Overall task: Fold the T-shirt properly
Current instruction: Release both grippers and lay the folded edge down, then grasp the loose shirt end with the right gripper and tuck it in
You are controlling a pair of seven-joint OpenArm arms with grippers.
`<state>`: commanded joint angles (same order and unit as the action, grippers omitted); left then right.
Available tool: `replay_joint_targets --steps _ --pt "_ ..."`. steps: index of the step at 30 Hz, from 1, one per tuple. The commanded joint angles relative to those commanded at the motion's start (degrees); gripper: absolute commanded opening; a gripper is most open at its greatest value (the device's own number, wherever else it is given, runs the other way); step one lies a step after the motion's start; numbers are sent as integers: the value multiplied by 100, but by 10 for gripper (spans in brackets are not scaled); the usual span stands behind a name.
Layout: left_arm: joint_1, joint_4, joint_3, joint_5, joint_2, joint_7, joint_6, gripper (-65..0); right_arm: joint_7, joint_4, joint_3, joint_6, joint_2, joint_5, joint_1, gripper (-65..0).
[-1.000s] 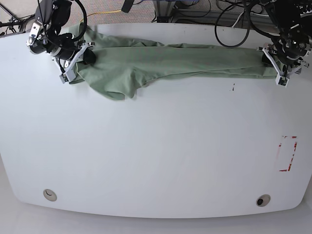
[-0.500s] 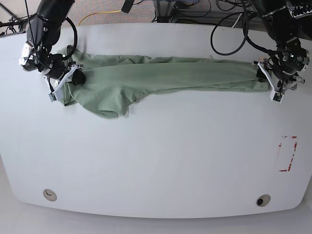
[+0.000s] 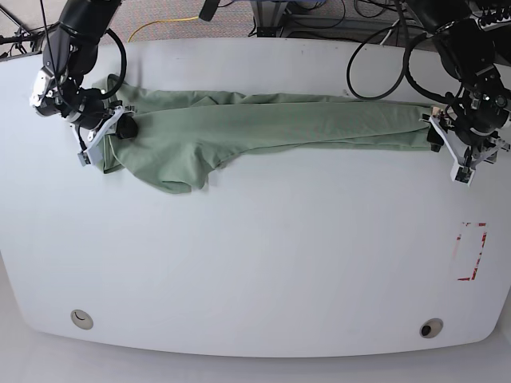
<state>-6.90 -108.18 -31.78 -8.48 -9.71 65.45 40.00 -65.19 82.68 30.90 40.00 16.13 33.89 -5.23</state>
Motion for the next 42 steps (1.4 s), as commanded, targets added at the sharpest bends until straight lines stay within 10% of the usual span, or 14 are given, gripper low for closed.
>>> replay_joint_targets --steps 10,21,26,34,42 --pt "-431 97 141 -264 -167 79 0 -256 -9 70 0 0 -26 9 35 -595" --pt "176 1090 -1213 -958 -158 176 0 -253 -9 141 9 0 -26 0 -18 -595" --pt "396 1582 -1292 -1073 -167 193 0 -254 -167 765 105 0 18 721 -211 -590" --pt "396 1565 -1275 -1064 -132 185 0 -254 -862 1424 440 0 9 1169 220 -181" --pt "237 1565 -1275 -1064 -167 176 0 -257 -853 826 -53 0 18 651 1134 -155"
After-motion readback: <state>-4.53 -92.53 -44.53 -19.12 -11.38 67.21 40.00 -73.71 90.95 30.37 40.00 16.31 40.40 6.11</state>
